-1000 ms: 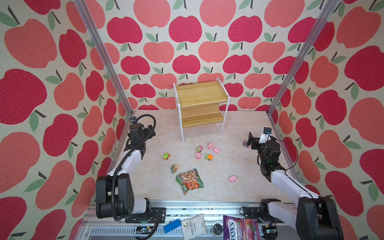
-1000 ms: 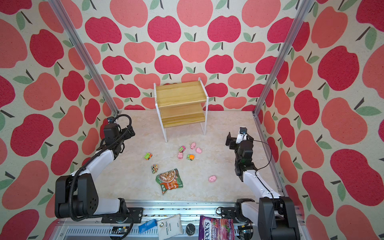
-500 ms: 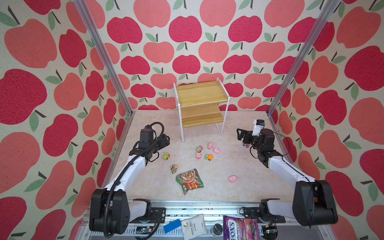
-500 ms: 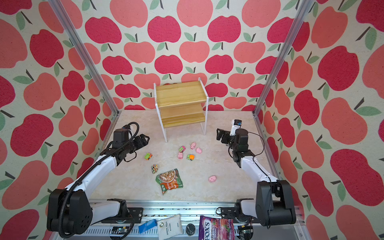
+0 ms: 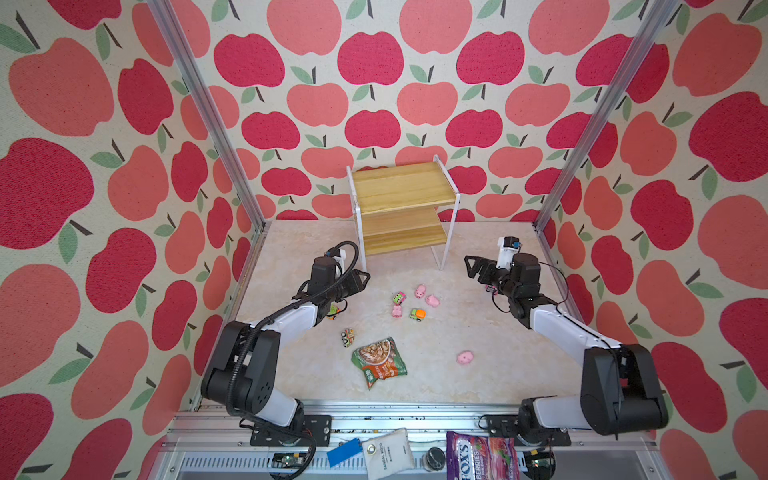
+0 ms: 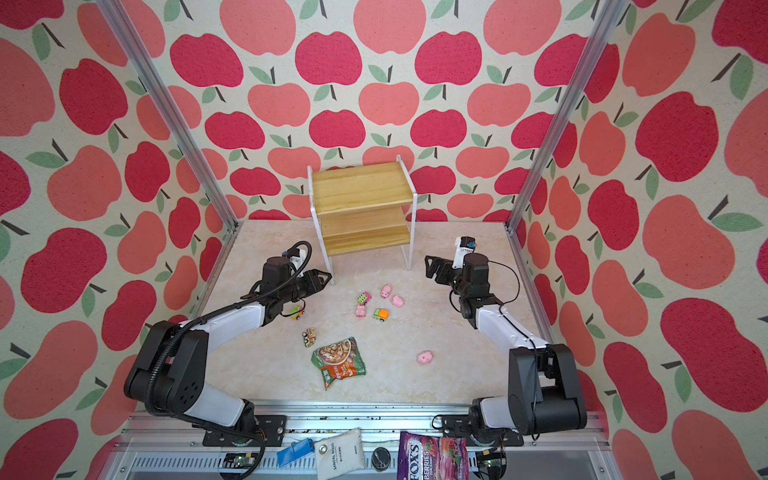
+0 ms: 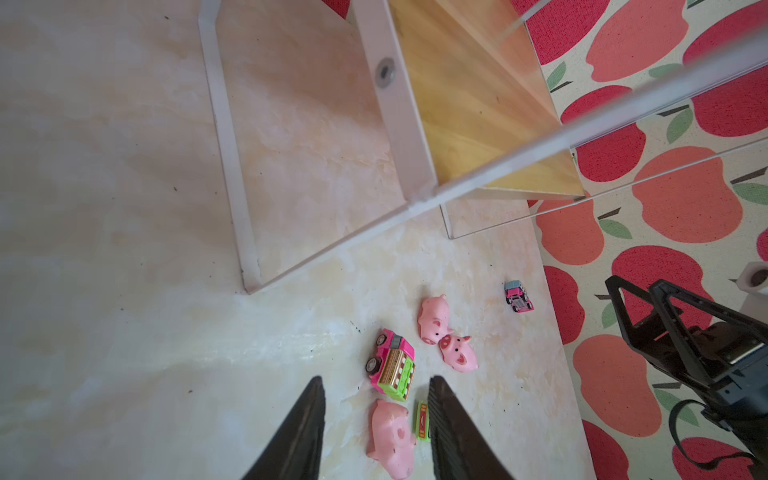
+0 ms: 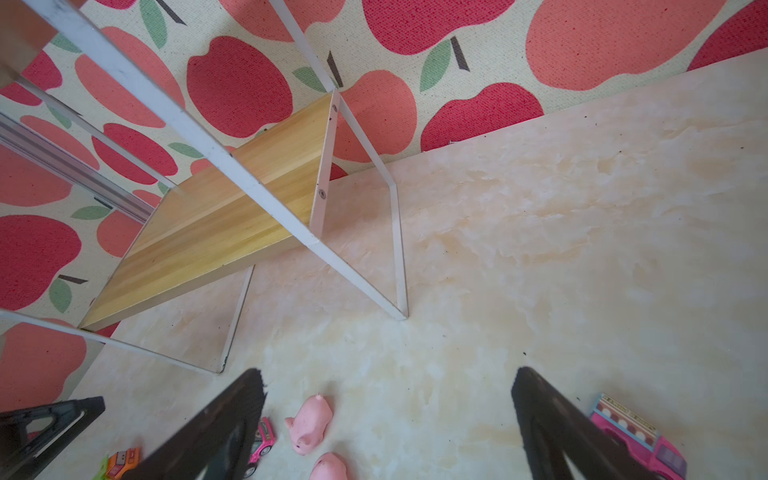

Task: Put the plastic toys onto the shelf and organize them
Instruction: 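Raise both arms and move the right gripper toward the pink pigs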

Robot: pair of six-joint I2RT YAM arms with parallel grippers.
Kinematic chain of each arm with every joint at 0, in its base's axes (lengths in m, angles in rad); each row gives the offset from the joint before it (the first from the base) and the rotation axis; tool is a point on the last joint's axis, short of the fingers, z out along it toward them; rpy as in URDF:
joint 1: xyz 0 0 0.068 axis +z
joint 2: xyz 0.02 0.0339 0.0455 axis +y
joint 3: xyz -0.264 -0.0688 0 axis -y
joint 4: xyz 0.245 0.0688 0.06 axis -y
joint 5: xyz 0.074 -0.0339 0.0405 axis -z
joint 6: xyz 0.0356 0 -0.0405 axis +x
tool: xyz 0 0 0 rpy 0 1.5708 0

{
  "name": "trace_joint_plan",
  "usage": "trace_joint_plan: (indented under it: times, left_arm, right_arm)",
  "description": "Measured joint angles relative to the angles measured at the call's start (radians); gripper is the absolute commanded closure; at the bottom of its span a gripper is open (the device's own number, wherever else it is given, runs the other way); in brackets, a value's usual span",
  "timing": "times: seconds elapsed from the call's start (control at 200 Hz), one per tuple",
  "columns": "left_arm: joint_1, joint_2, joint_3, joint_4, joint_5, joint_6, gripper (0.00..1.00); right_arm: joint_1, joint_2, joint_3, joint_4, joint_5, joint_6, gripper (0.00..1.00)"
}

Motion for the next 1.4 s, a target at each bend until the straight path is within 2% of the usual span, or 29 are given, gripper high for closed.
trace_joint_plan:
  times: [0.22, 0.495, 0.645, 0.71, 0.77, 0.88, 1.011, 1.251, 1.401]
  left_arm:
    - [0.018, 0.113, 0.066, 0.126, -0.011, -0.059, 0.73]
    - [0.104, 0.226, 0.190, 0.150, 0.009, -0.097, 0.73]
    - [0.149, 0.249, 0.255, 0.145, 0.007, -0.095, 0.72]
    - [0.157, 0.243, 0.259, 0.131, 0.007, -0.082, 0.67]
    - [0.158, 0.227, 0.258, 0.083, 0.005, -0.058, 0.61]
    - [0.156, 0.145, 0.251, -0.074, -0.017, 0.032, 0.43]
    - [0.151, 0.016, 0.280, -0.322, -0.077, 0.142, 0.31]
    - [0.110, -0.127, 0.451, -0.726, -0.147, 0.285, 0.23]
    - [0.090, -0.216, 0.411, -0.835, -0.161, 0.329, 0.22]
  right_arm:
    - [0.013, -0.051, -0.048, 0.026, 0.009, 0.000, 0.04]
    - [0.055, -0.090, -0.084, 0.028, 0.029, -0.002, 0.05]
    - [0.127, -0.090, -0.084, -0.006, 0.064, -0.020, 0.05]
    - [0.172, -0.088, -0.083, -0.035, 0.091, -0.034, 0.05]
    - [0.222, -0.080, -0.078, -0.070, 0.122, -0.048, 0.05]
    - [0.323, -0.039, -0.047, -0.142, 0.183, -0.084, 0.06]
    - [0.429, 0.037, 0.036, -0.249, 0.259, -0.151, 0.06]
    - [0.512, 0.100, 0.159, -0.435, 0.314, -0.264, 0.06]
    - [0.610, 0.158, 0.207, -0.478, 0.342, -0.271, 0.09]
